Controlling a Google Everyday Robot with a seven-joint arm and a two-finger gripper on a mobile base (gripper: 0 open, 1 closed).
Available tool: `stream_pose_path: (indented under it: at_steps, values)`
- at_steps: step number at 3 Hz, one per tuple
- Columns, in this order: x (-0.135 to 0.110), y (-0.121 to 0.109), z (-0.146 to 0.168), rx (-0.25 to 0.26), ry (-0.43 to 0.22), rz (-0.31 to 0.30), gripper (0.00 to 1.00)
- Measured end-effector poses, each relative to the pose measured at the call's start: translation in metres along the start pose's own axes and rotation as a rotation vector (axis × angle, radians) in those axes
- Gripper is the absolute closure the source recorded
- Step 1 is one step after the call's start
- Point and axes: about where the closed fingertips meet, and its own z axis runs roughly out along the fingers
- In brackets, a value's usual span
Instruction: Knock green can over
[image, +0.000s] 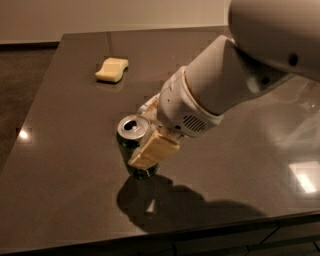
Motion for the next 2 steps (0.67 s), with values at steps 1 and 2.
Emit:
stream_pose_path:
  at_steps: [1, 2]
  values:
    - [-0.0033, -0.0088, -0.0143, 0.005, 0.133, -0.058, 1.00]
    - [-0.0021, -0.0129, -0.0214, 0.004, 0.257, -0.119, 1.00]
